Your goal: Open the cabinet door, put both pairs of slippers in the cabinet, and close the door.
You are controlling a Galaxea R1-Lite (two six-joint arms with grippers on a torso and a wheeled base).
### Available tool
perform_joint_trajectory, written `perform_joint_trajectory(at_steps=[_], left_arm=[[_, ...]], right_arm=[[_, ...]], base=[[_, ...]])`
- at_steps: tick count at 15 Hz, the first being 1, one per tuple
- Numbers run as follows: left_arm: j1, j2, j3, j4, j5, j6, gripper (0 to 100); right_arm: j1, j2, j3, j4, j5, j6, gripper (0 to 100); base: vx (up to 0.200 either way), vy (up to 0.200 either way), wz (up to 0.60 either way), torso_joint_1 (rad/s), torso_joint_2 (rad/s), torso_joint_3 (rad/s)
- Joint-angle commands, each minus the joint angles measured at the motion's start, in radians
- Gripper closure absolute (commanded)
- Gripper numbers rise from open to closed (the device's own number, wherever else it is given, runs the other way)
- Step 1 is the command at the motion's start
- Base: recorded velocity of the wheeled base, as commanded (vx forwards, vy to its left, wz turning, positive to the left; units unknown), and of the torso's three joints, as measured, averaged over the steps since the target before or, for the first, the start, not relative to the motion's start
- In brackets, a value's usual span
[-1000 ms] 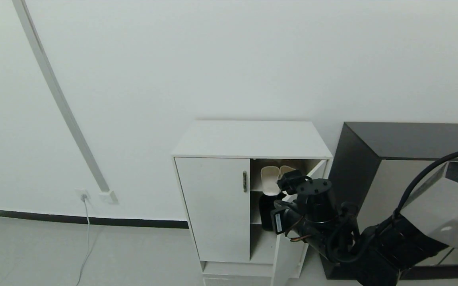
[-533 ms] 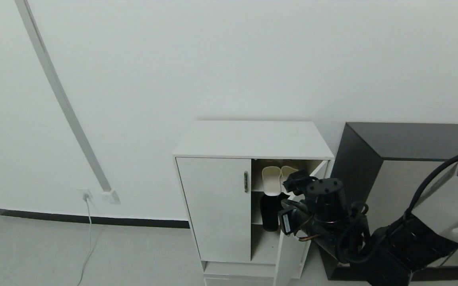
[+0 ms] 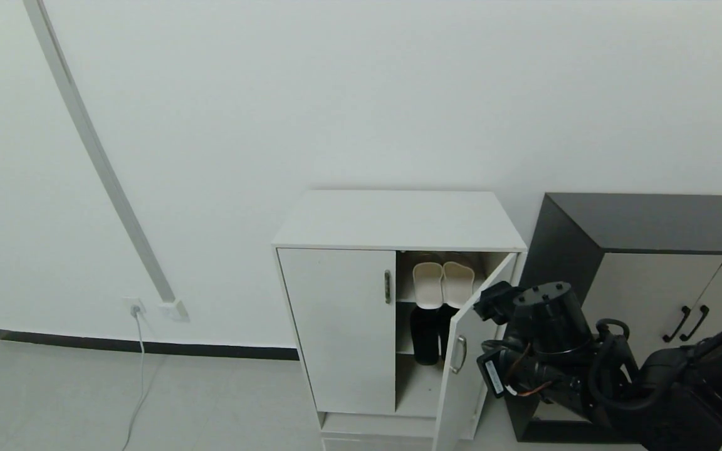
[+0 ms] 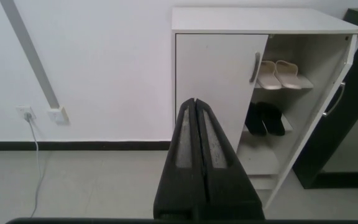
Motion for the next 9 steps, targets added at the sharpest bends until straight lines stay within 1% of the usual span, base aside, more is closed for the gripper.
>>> perform_joint_trajectory(at_steps=[1,6,9], left_arm=[[0.0,0.001,0.0,0.0,0.0,0.0,100],[0.0,0.001,0.0,0.0,0.0,-0.003,100],[0.0,0.001,0.0,0.0,0.0,-0.003,100]], right_arm=[[-0.001,-0.009,0.002,0.001,0.0,0.0,100],[0.001,0.006,0.013,0.008,-0.002,-0.001,100],[0.001,0.02,0.013,0.005,-0.002,-0.001,100]], base=[[0.2,0.0,0.0,-0.007,0.0,0.007],[0.2,0.0,0.0,0.007,0.0,0.002],[0.0,0.0,0.0,0.0,0.0,0.0]])
